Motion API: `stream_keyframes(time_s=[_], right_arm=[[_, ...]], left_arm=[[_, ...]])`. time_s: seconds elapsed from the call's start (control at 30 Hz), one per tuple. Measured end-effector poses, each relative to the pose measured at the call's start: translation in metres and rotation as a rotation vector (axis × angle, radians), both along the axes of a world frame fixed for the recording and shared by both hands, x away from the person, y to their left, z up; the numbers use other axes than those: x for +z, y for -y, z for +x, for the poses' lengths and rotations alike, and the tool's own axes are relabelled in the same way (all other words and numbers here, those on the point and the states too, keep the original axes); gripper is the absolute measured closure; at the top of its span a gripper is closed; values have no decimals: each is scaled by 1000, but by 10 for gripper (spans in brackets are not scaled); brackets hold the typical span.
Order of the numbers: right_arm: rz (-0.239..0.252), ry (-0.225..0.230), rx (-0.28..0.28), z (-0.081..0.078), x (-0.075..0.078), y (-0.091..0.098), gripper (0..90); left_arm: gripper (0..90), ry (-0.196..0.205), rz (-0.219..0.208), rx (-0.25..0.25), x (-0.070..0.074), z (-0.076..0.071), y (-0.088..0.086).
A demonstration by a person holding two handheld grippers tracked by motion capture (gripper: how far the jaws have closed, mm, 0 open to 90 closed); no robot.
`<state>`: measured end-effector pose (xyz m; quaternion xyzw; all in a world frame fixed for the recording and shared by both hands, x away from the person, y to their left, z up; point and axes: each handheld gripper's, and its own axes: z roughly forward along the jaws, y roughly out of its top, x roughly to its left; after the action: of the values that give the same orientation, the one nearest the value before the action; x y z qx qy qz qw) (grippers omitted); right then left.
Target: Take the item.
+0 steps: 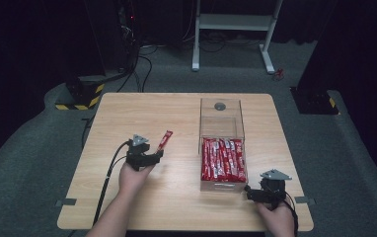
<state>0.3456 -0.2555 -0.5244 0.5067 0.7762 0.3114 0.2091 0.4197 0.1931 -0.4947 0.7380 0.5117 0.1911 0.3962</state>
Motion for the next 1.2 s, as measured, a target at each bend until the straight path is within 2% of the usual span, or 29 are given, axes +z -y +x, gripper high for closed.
stream_keyframes(time_s=[0.1, 0.23, 0.33, 0.37, 0.5, 0.63, 0.83, 1.2], right_arm=[[-1, 1, 0, 0, 0, 0, 89], [2, 0, -4, 0, 0, 0, 89], [1, 2, -2, 0, 0, 0, 89], [1, 2, -3, 0, 0, 0, 89], [1, 2, -3, 0, 0, 0, 89], [1, 2, -3, 0, 0, 0, 89], [1, 2, -3, 0, 0, 0, 89], [1, 1, -4, 0, 0, 0, 90]], left_arm=[[322, -9, -22, -1, 3, -3, -3], [320, -3, -24, -10, 7, -7, -7], [319, -4, -47, -18, 9, -10, -11], [318, -7, -69, -25, 10, -13, -12], [276, 5, -78, -32, 11, -19, -16], [263, 14, -57, -38, 13, -25, -20], [248, 35, -67, -39, 12, -39, -32], [244, 10, -67, -58, -4, -64, -54]])
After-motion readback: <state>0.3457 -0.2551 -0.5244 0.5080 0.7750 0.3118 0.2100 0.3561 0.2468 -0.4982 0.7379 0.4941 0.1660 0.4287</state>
